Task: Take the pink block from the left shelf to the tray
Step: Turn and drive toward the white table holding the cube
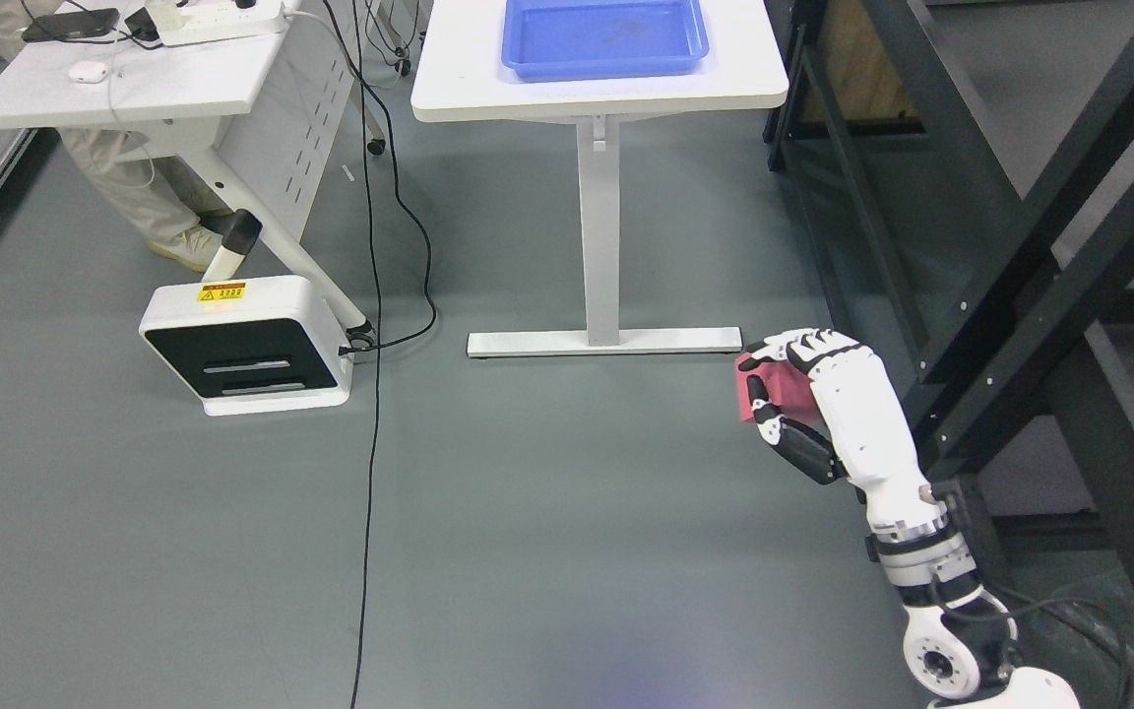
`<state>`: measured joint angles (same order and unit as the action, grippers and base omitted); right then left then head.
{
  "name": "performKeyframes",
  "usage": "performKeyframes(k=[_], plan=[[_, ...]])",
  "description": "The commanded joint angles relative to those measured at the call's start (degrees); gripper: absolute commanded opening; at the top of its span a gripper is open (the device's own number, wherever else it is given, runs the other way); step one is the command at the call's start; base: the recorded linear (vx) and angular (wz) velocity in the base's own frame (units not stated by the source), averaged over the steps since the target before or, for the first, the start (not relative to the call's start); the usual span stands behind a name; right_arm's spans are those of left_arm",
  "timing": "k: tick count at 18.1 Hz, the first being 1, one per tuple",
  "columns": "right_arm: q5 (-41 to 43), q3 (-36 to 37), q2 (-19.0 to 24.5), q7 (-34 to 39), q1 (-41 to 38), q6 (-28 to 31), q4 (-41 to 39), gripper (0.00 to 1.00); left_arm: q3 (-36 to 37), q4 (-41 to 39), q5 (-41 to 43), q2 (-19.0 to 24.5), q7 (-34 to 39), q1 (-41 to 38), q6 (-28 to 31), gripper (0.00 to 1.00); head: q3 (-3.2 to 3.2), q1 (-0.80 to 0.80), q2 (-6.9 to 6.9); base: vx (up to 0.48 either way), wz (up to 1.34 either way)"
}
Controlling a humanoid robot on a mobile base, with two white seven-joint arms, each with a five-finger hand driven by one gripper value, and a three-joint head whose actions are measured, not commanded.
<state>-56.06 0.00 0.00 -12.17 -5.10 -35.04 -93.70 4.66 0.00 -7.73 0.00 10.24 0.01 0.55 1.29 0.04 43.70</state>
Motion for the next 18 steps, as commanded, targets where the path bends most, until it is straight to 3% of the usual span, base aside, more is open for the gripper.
performKeyframes(k=[1,18], plan=[[0.3,0.8,-1.0,0.3,0.1,0.0,0.0,0.04,0.0,-1.0,0.0,1.0,0.0,1.7,0.0,1.0,0.0,0.0,0.0,0.036,-0.06],[0.1,0.8,-1.0,1.2,0.1,0.4,0.0,0.04,0.0,-1.0,0.0,1.0,0.0,1.7,0.0,1.0,0.0,0.0,0.0,0.111,0.16]])
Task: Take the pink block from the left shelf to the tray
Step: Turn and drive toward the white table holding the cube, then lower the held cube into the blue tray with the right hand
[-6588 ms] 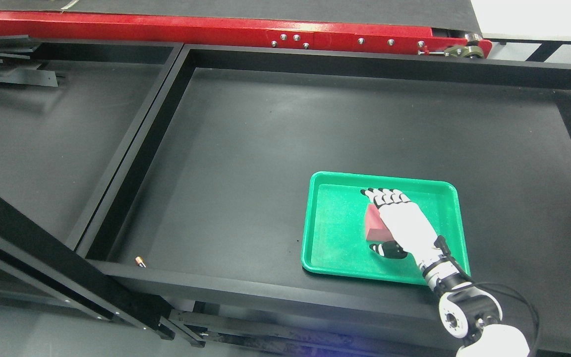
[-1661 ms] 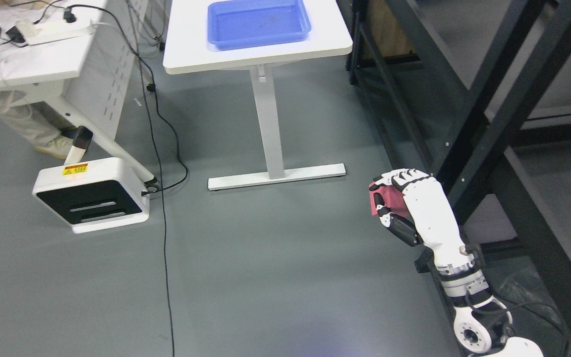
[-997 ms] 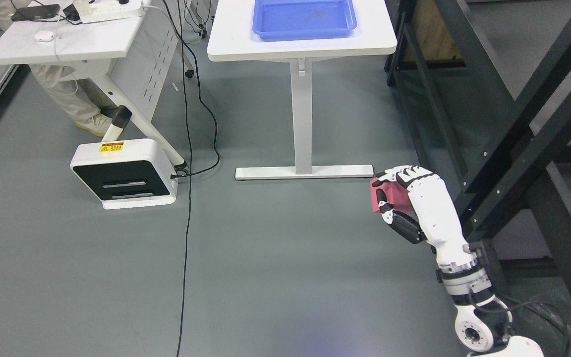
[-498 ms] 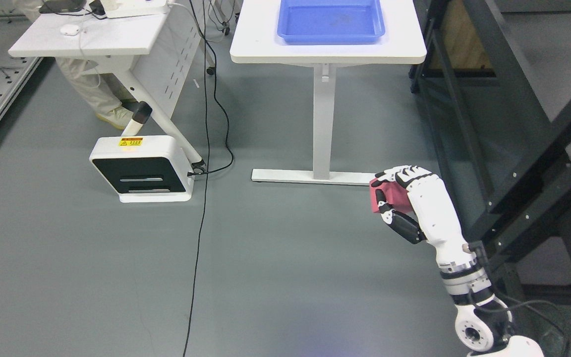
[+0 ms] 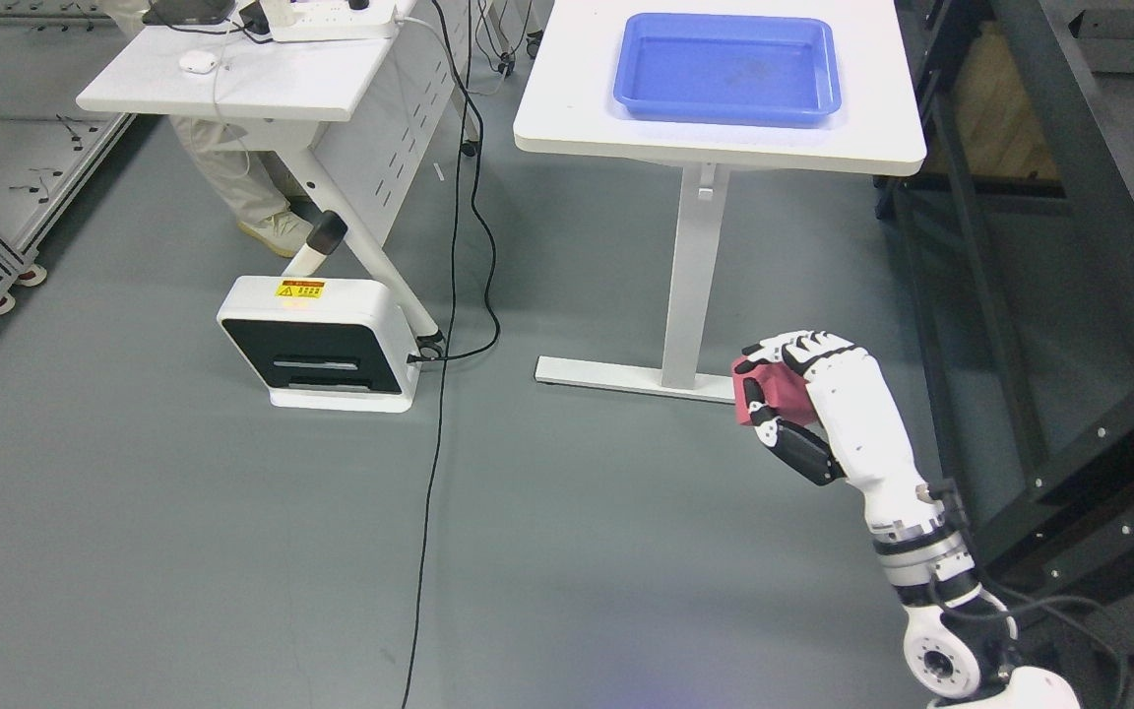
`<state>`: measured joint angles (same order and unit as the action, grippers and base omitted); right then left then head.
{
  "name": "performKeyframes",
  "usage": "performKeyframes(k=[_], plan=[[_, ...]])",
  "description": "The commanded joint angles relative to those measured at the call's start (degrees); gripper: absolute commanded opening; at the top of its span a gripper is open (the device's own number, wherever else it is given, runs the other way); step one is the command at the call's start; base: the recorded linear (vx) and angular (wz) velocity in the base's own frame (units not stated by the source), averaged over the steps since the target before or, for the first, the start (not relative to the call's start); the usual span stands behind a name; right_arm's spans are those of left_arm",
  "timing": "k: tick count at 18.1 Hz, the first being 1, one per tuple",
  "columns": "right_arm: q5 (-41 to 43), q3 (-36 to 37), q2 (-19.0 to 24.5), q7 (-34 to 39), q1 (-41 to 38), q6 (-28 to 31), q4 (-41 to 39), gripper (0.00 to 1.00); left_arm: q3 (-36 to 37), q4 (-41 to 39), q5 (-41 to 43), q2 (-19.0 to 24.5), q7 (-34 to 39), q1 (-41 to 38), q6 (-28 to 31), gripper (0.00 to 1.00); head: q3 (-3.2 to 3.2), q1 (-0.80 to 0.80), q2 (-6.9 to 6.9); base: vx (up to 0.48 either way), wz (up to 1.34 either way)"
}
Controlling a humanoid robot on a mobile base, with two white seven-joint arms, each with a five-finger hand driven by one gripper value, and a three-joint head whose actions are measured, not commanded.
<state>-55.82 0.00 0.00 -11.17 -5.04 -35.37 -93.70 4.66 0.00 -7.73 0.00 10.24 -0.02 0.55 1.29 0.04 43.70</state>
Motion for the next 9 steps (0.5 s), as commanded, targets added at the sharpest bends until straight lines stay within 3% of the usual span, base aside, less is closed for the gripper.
performKeyframes(k=[1,9], plan=[[-0.3,0.8,-1.0,0.2,0.0,1.0,0.0,0.04,0.0,-1.0,0.0,1.0,0.0,1.7,0.0,1.0,0.0,0.0,0.0,0.206,0.0],[-0.5,0.3,-1.0,0.4,0.0,1.0,0.0,0.04,0.0,-1.0,0.0,1.0,0.0,1.7,0.0,1.0,0.0,0.0,0.0,0.248,-0.03]])
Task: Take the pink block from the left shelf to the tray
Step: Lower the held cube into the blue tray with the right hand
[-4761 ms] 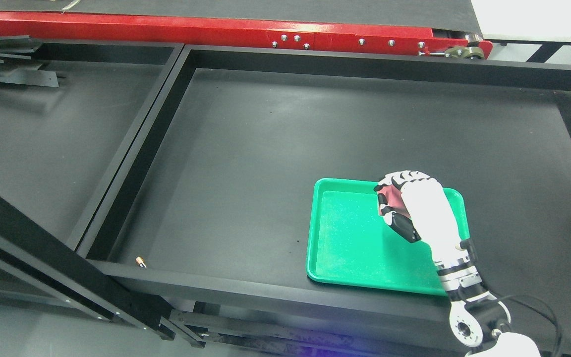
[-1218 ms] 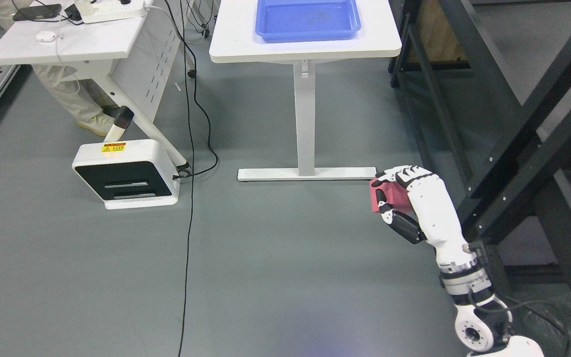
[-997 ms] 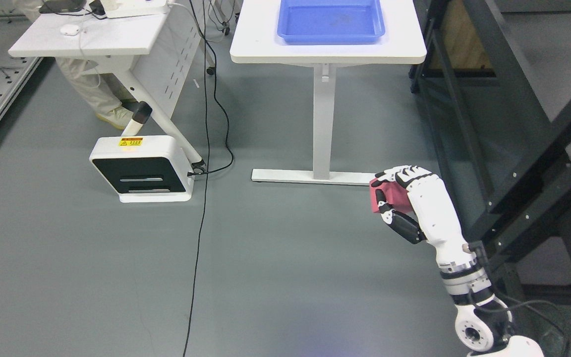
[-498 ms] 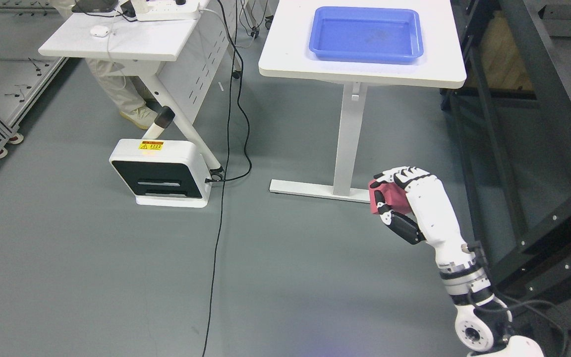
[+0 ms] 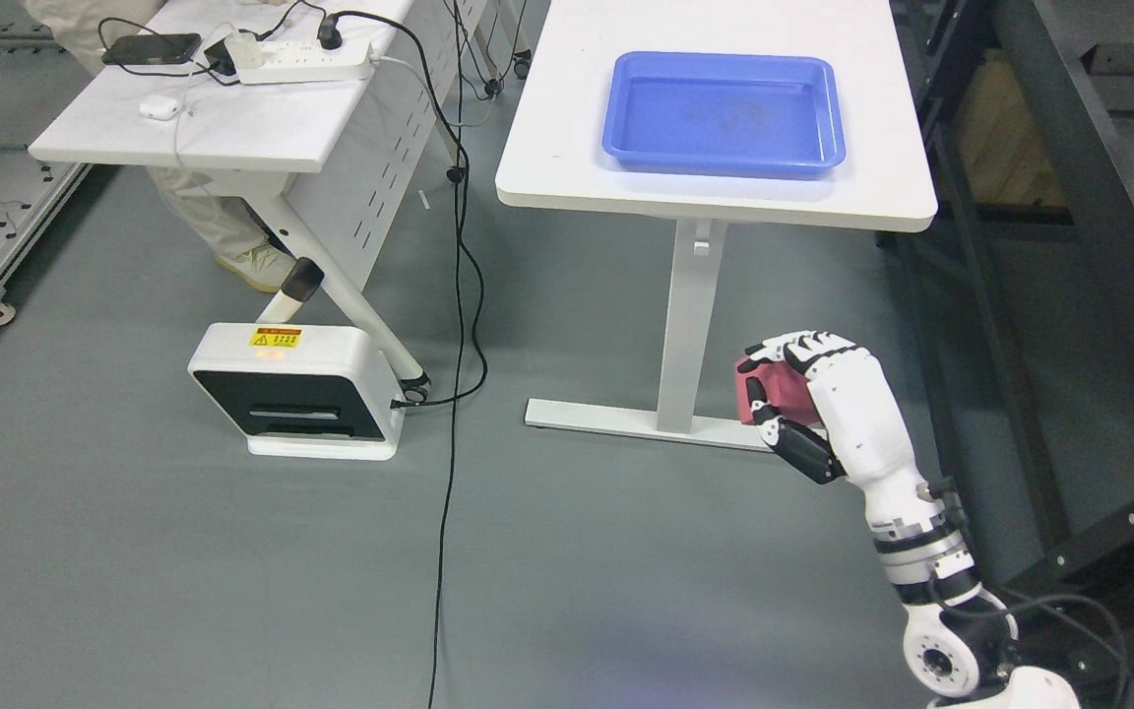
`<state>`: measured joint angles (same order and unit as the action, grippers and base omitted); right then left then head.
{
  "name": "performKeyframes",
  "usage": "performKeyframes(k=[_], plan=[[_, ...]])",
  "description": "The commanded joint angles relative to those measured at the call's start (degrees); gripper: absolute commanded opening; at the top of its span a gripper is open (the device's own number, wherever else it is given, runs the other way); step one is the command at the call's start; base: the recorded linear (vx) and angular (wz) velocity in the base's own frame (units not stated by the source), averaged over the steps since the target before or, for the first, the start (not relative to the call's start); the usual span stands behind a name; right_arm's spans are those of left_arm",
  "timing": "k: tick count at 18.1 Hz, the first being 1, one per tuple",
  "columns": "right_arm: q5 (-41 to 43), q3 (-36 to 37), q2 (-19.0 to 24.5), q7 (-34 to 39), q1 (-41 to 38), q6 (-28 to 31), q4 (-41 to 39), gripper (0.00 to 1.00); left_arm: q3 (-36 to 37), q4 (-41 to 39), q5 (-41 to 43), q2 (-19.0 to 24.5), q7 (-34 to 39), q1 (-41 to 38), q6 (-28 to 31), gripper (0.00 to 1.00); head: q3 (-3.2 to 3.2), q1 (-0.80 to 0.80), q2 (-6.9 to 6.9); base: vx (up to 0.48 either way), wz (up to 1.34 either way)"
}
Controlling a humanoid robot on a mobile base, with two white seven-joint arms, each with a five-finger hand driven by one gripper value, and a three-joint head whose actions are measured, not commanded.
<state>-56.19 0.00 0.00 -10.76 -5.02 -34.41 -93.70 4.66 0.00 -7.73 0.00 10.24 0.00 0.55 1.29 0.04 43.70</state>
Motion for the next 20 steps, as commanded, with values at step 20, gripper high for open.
performKeyframes(k=[20], plan=[[-11.3,-3.5,-1.0,2.9,0.9,3.3,-0.1,0.03,0.0,-1.0,0.0,1.0,0.0,1.7,0.0,1.0,0.0,0.0,0.0,0.293,-0.05]])
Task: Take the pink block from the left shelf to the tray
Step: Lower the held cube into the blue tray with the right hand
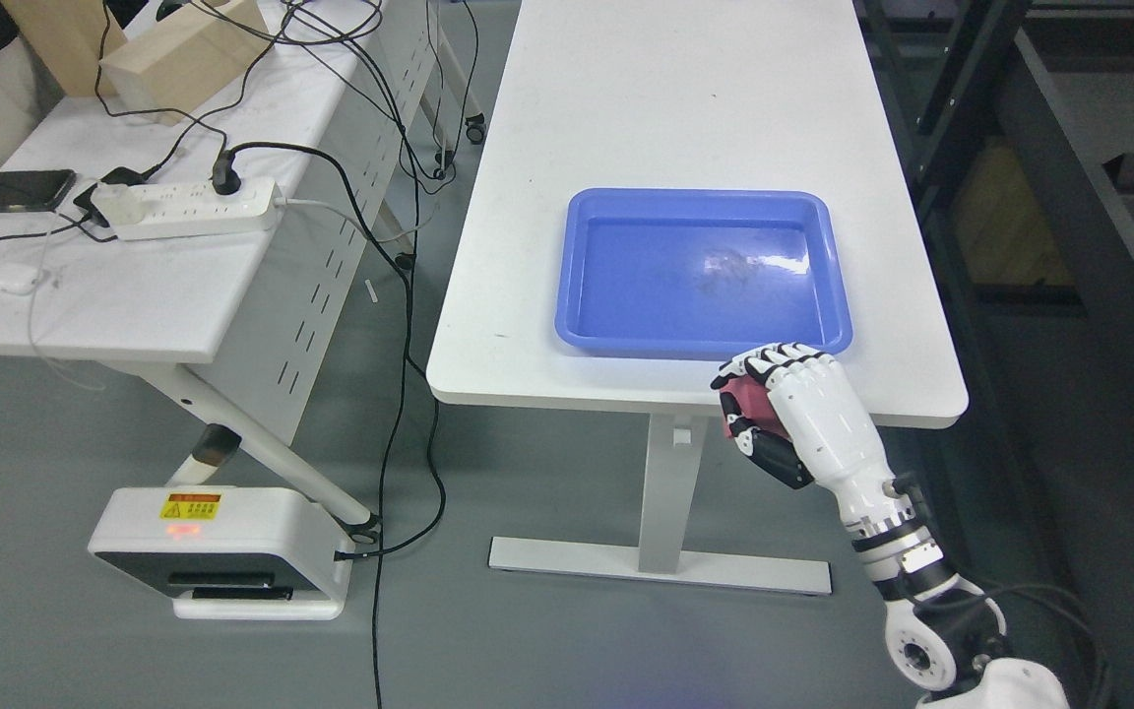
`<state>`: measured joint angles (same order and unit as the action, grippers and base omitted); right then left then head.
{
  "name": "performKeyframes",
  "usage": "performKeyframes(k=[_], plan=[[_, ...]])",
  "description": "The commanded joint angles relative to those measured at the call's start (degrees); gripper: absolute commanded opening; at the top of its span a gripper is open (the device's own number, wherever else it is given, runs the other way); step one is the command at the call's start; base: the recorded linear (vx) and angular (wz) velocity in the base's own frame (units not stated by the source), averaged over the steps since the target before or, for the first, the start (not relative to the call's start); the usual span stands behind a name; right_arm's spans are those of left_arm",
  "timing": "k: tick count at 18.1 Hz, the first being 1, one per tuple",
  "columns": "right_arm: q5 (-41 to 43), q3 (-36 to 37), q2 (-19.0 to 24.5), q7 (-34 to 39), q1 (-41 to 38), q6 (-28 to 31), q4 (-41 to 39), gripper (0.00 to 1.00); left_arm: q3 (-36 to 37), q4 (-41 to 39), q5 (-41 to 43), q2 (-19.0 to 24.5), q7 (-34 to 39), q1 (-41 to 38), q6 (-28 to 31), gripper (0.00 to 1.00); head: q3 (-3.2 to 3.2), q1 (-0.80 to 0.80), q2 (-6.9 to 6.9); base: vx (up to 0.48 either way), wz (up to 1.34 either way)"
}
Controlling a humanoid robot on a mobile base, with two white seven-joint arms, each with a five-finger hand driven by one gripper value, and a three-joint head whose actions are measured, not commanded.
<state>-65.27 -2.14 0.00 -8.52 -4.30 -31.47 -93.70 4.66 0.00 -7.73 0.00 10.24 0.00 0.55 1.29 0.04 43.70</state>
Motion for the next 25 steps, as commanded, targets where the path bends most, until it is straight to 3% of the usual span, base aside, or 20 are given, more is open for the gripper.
performKeyframes(k=[1,18,22,25], plan=[[-2.2,-1.5,-1.0,1.2,0.2,0.4,0.0,0.03,0.0,-1.0,0.0,1.0,0.0,1.7,0.0,1.0,0.0,0.0,0.0,0.256,-0.02],[-2.1,-1.3,-1.0,1.6,-2.6,-0.7,-0.1,0.05,0.0,-1.0,0.0,1.0,0.0,1.7,0.0,1.0,0.0,0.0,0.0,0.206,-0.01],[-1.5,-1.3,-1.0,1.5,-3.2,-1.0,-0.1,0.3,0.0,-1.0,0.0,1.0,0.0,1.7,0.0,1.0,0.0,0.0,0.0,0.095,0.0],[-0.6,-1.3,-1.0,1.5,-3.5,-0.5,-0.1,0.62,0.0,-1.0,0.0,1.0,0.0,1.8,0.0,1.0,0.0,0.0,0.0,0.041,0.0]])
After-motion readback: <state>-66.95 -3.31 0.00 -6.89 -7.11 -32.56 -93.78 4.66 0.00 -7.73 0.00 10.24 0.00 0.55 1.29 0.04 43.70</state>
